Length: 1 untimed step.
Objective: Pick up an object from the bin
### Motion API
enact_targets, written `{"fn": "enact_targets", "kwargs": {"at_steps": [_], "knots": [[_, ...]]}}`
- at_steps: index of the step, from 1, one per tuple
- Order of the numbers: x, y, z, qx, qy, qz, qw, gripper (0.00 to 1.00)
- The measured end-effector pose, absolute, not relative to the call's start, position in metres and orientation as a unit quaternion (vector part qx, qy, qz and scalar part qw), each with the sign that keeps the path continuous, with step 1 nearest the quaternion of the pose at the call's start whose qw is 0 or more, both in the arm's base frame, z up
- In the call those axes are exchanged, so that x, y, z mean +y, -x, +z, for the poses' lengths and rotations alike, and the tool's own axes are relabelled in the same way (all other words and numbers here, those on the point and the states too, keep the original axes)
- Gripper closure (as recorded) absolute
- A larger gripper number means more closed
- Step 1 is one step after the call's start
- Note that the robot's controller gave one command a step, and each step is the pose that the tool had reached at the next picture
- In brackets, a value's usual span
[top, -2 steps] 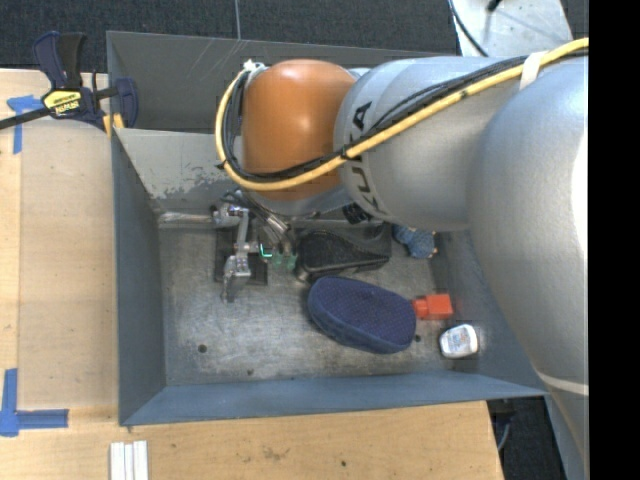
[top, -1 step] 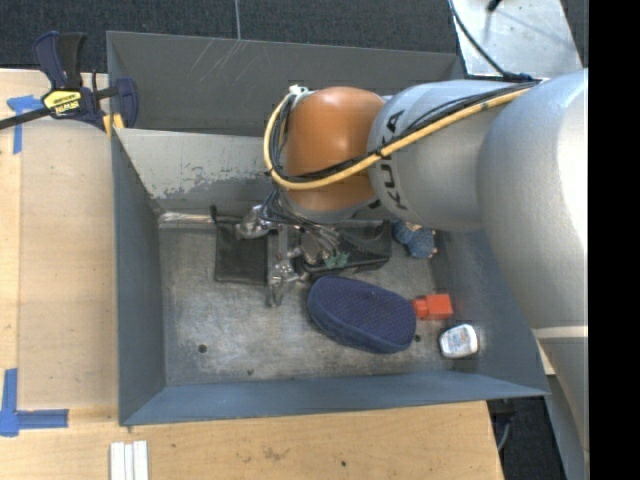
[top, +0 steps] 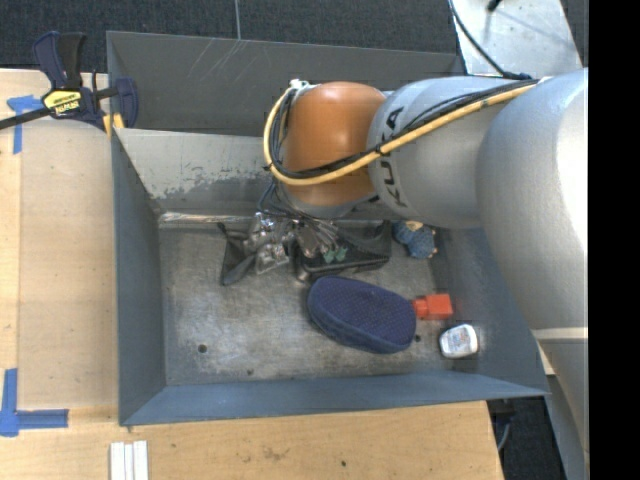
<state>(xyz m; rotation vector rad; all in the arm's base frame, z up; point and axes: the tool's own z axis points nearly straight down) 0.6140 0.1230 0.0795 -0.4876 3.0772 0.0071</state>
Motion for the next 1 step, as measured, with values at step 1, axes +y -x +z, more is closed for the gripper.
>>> {"fn": "enact_targets", "kwargs": {"at_steps": [1], "knots": [[0.1289,-0.6110,0.2388,0.979,0.202,0.000,0.007,1.00]]}}
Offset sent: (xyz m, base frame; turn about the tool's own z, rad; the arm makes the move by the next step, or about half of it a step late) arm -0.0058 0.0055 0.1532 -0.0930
